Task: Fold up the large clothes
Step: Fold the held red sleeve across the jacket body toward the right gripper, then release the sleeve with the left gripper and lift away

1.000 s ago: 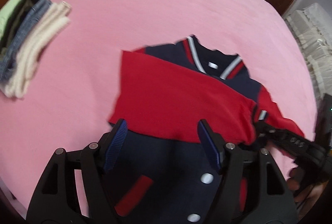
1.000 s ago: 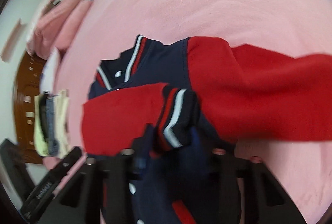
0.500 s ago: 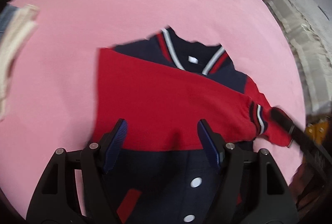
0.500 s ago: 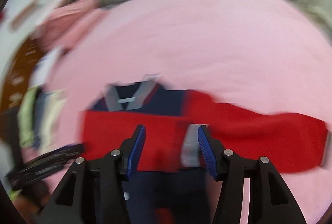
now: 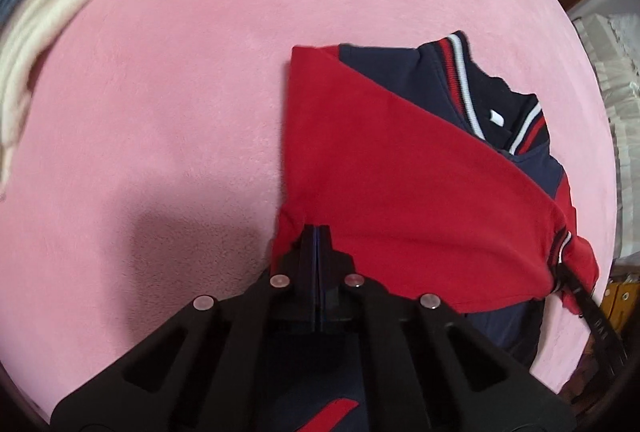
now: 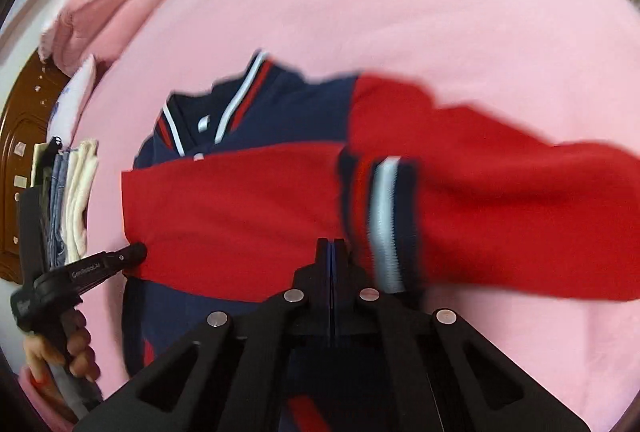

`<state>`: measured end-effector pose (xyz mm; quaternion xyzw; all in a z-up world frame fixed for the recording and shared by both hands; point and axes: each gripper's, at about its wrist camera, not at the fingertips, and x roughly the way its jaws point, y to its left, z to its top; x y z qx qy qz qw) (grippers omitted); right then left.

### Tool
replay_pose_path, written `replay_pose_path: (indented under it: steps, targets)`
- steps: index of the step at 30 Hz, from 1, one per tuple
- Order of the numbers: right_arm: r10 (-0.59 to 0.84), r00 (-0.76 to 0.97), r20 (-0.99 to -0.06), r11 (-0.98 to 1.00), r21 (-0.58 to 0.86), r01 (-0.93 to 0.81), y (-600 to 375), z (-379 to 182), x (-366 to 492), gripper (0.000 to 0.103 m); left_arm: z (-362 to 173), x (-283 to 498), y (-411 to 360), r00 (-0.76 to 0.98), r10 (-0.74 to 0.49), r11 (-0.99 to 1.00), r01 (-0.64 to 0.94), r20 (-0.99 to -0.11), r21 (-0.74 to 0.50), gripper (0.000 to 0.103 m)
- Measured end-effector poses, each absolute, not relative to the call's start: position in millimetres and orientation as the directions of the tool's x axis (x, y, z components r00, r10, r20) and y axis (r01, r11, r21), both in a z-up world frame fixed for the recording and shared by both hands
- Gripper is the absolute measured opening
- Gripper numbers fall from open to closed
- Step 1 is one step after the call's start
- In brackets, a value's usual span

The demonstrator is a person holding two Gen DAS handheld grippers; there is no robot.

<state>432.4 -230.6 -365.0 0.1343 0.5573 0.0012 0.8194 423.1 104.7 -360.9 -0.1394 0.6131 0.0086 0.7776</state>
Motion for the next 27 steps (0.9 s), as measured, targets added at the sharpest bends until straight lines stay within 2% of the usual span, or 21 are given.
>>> replay_pose_path:
  steps: [1, 2, 4, 6, 8, 10, 12, 16, 18, 21, 27]
  targets:
    - [0.056, 0.418, -0.907, 0.976, 0.139, 0.17, -233.9, -353.8, 426.4, 0.0, -352.1, 421.9, 103.3, 0.281, -0.162, 0.96, -0.177, -0.946, -0.217, 0.001]
    - [0.039, 0.453, -0.891, 0.976, 0.13, 0.173, -235.4, -346.2, 424.4, 0.0, -341.7, 420.1, 102.2, 0.327, -0.186, 0.954, -0.165, -0.926, -0.25, 0.001]
    - [0.211, 0.503, -0.838, 0.944, 0.308, 0.117, -237.5, -336.6, 425.0, 0.0, -322.5, 420.0, 98.2, 0.412, -0.326, 0.91, -0.108, -0.851, -0.401, 0.001]
    - [0.453, 0.458, -0.765, 0.85, 0.526, 0.039, -224.5, -343.9, 437.6, 0.0, -322.2, 431.1, 88.6, 0.395, -0.442, 0.859, -0.073, -0.805, -0.507, 0.001]
    - [0.542, 0.411, -0.733, 0.801, 0.599, 0.011, -208.1, -356.2, 452.4, 0.0, -330.2, 446.4, 75.1, 0.362, -0.438, 0.866, -0.078, -0.823, -0.494, 0.001]
    - [0.593, 0.346, -0.727, 0.762, 0.645, 0.05, -187.0, -378.3, 465.6, 0.0, -345.9, 455.0, 65.2, 0.328, -0.344, 0.916, -0.088, -0.88, -0.391, 0.001]
    - [0.573, 0.302, -0.762, 0.778, 0.622, 0.093, -178.3, -396.8, 475.5, 0.0, -355.7, 463.2, 69.4, 0.311, -0.256, 0.946, -0.113, -0.915, -0.303, 0.001]
    - [0.455, 0.409, -0.791, 0.843, 0.53, 0.087, -208.7, -405.2, 478.8, 0.0, -356.2, 460.7, 97.4, 0.328, -0.239, 0.931, -0.19, -0.914, -0.311, 0.001]
    - [0.339, 0.457, -0.822, 0.887, 0.441, 0.136, -245.2, -405.3, 475.4, 0.0, -357.0, 458.4, 104.7, 0.325, -0.258, 0.926, -0.185, -0.91, -0.329, 0.001]
    - [0.411, 0.462, -0.786, 0.828, 0.534, 0.172, -287.4, -411.2, 472.8, 0.0, -354.7, 454.6, 100.8, 0.329, -0.239, 0.946, -0.134, -0.914, -0.296, 0.001]
    - [0.42, 0.422, -0.804, 0.842, 0.518, 0.148, -278.7, -398.5, 473.9, 0.001, -345.2, 454.7, 90.5, 0.343, -0.192, 0.955, -0.149, -0.92, -0.255, 0.001]
